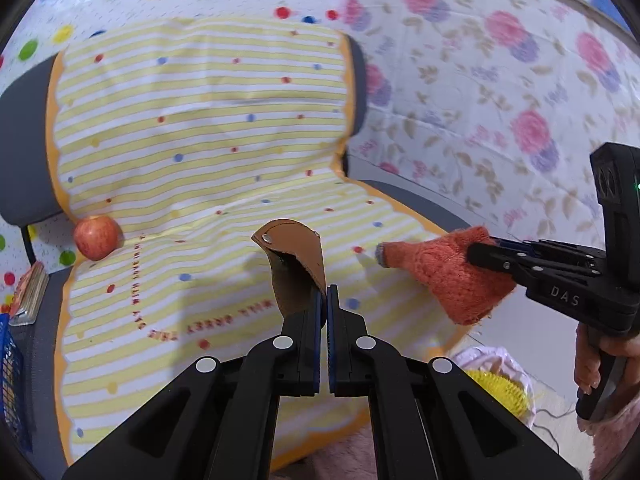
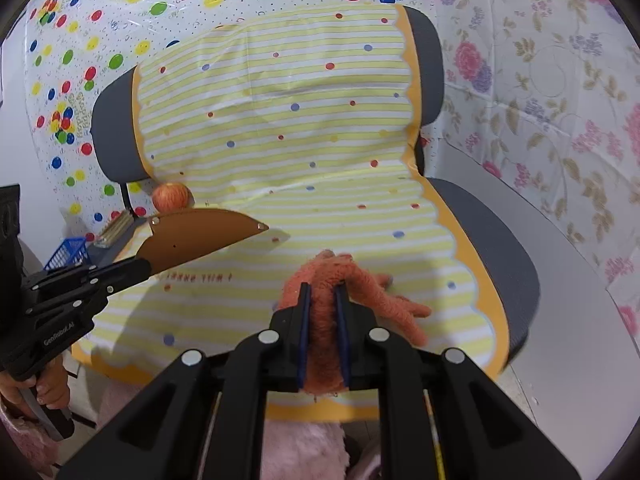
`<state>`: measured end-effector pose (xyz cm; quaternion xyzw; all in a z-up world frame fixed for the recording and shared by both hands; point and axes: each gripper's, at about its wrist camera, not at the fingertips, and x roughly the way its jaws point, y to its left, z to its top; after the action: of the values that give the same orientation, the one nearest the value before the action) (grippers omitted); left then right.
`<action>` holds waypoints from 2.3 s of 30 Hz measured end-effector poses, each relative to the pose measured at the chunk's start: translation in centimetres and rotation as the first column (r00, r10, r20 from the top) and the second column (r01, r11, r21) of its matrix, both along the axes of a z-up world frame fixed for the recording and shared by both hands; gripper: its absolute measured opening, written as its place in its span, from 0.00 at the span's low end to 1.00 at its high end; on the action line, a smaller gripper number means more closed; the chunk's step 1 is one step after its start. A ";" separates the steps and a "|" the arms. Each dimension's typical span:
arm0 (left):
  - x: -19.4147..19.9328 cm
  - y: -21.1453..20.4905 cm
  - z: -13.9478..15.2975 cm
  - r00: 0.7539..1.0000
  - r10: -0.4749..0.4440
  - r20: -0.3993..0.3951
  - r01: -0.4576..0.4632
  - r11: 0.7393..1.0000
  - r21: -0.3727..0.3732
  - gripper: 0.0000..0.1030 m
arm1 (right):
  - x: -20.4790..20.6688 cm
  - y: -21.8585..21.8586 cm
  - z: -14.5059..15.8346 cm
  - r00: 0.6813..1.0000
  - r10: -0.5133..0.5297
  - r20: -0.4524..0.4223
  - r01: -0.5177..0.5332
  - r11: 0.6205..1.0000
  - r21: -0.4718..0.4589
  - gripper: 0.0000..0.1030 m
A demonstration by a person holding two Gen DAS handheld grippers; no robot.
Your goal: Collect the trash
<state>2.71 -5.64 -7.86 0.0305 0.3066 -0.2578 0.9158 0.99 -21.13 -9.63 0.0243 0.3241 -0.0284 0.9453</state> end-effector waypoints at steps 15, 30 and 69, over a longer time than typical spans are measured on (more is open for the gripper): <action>-8.5 -8.1 -1.4 0.959 -0.282 -0.008 0.282 0.960 -0.005 0.03 | -12.8 -2.9 0.3 0.982 -0.188 0.019 0.189 0.978 -0.086 0.12; -12.1 -17.4 -5.2 0.841 -0.529 -0.116 0.537 0.841 0.058 0.03 | -20.5 -8.0 -3.9 0.917 -0.387 -0.094 0.388 0.922 -0.006 0.12; -8.5 -4.2 2.2 0.996 0.022 -0.082 -0.013 0.994 0.110 0.89 | -16.4 -3.6 3.9 0.973 -0.217 0.079 0.215 0.976 0.038 0.94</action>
<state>-5.82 -9.81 -5.68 0.0672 0.3582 -0.2335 0.9015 -15.45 -24.70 -5.70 0.0743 0.2803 -0.1254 0.9488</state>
